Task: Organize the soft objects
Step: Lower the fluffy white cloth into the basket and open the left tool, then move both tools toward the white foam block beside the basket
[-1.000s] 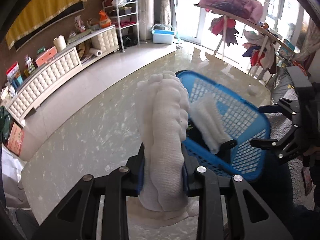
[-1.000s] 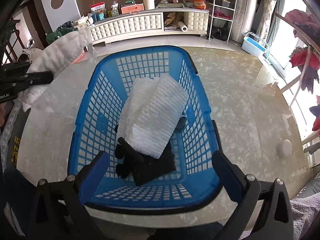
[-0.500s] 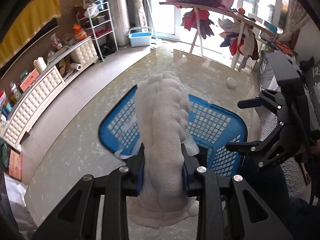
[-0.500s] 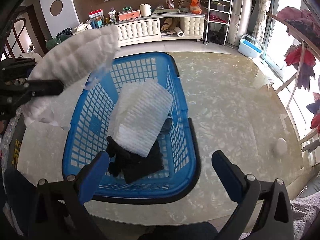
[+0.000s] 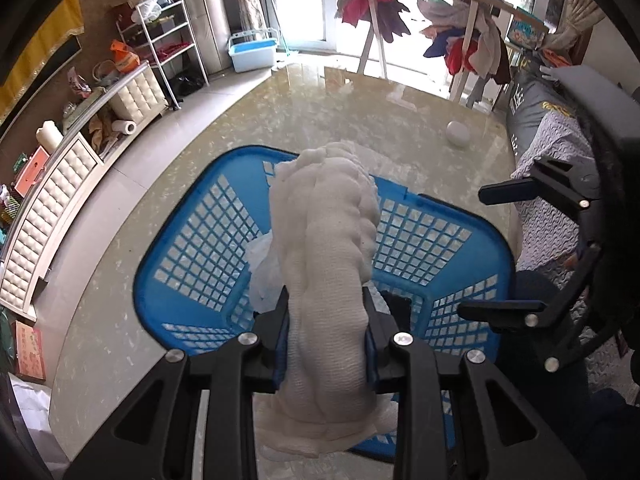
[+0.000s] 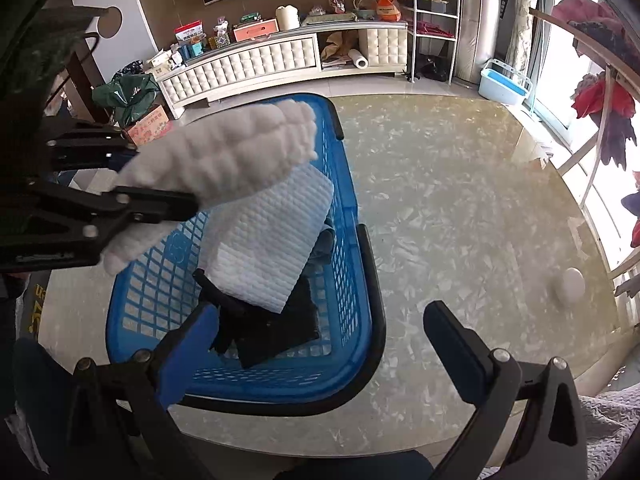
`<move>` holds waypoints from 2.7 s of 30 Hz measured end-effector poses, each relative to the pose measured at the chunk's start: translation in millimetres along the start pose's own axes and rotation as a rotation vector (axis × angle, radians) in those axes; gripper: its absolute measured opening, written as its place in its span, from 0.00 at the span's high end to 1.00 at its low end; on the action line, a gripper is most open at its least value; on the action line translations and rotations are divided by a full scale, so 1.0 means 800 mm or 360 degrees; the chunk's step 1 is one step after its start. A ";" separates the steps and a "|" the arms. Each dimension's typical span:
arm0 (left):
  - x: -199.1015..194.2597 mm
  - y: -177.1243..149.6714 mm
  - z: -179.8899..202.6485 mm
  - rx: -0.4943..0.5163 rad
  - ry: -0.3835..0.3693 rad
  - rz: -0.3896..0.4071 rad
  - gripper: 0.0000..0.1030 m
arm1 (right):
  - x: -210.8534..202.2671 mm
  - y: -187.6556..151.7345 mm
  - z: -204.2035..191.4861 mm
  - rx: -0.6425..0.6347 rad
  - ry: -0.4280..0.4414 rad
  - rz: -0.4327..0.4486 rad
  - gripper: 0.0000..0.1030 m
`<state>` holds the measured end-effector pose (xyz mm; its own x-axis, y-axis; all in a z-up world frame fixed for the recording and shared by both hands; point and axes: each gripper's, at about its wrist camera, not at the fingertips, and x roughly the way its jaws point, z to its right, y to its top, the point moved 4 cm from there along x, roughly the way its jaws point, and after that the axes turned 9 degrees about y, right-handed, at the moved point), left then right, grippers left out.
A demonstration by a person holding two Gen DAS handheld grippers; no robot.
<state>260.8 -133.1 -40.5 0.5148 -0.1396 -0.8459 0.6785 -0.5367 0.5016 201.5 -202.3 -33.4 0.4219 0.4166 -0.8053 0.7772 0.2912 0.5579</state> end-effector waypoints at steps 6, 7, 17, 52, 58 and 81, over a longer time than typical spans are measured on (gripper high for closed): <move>0.029 0.001 0.007 0.0019 -0.0025 -0.0055 0.74 | 0.006 -0.003 0.007 0.0033 0.0020 -0.0016 0.00; 0.032 0.001 0.007 0.0023 -0.0026 -0.0066 0.74 | 0.006 -0.004 0.008 0.0036 0.0019 -0.0017 0.00; 0.054 0.003 0.011 0.0076 -0.0053 -0.0107 0.73 | 0.011 -0.004 0.010 0.0060 0.0024 -0.0030 0.00; -0.084 -0.039 -0.010 -0.0044 0.0091 0.0124 0.00 | -0.028 0.006 -0.047 -0.0026 -0.0019 0.0048 0.00; -0.115 -0.077 -0.025 -0.0124 0.0137 0.0153 0.00 | -0.031 0.007 -0.089 -0.0103 -0.0011 0.0058 0.00; -0.133 -0.271 -0.140 -0.0645 0.0278 0.0031 0.00 | 0.078 0.027 -0.269 -0.0381 0.0117 -0.0084 0.00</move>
<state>117.9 90.8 -38.9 0.5869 0.0147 -0.8095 0.8004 -0.1609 0.5774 144.4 15.2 -28.4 0.3419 0.4541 -0.8227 0.6608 0.5063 0.5541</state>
